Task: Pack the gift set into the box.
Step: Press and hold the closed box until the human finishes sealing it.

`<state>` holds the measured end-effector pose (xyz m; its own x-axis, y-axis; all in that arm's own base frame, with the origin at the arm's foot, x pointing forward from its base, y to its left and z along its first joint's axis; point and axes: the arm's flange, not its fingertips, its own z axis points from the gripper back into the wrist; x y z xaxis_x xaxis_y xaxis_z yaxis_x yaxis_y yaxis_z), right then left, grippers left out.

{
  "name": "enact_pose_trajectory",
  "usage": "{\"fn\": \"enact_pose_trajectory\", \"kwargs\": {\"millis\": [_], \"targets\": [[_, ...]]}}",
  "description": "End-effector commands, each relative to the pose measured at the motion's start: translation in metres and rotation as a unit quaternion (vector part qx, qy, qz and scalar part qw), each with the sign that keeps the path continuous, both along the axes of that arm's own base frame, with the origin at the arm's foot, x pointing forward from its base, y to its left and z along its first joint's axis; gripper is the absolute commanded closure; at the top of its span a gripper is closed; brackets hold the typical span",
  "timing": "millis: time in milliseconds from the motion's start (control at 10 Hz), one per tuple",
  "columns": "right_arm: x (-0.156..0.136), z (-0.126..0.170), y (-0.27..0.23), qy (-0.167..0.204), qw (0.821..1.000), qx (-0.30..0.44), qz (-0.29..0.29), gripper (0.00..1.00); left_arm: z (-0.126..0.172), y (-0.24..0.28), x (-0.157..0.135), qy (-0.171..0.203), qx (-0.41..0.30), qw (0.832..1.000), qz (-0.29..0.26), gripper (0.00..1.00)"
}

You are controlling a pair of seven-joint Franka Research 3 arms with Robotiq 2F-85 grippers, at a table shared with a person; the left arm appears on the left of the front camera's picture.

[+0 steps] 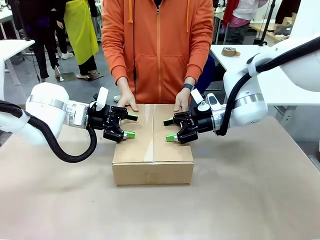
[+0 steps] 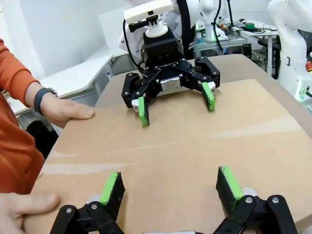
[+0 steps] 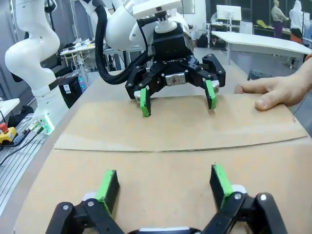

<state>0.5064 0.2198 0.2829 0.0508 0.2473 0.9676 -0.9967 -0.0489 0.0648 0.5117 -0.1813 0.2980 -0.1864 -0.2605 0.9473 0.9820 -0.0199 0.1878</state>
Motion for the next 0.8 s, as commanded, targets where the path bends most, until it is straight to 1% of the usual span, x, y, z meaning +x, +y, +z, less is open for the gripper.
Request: {"fn": "enact_pose_trajectory", "kwargs": {"millis": [0,700], "targets": [[-0.0032,-0.0010,-0.0005,0.001,1.000,-0.003,-0.003,0.00,-0.0033,0.0002,-0.0009,0.003,0.001,1.000,-0.001,0.00],[-0.0032,-0.0010,-0.0005,0.001,1.000,-0.003,-0.003,0.00,-0.0033,0.0002,-0.0009,0.003,0.001,1.000,-0.001,0.00]]}}
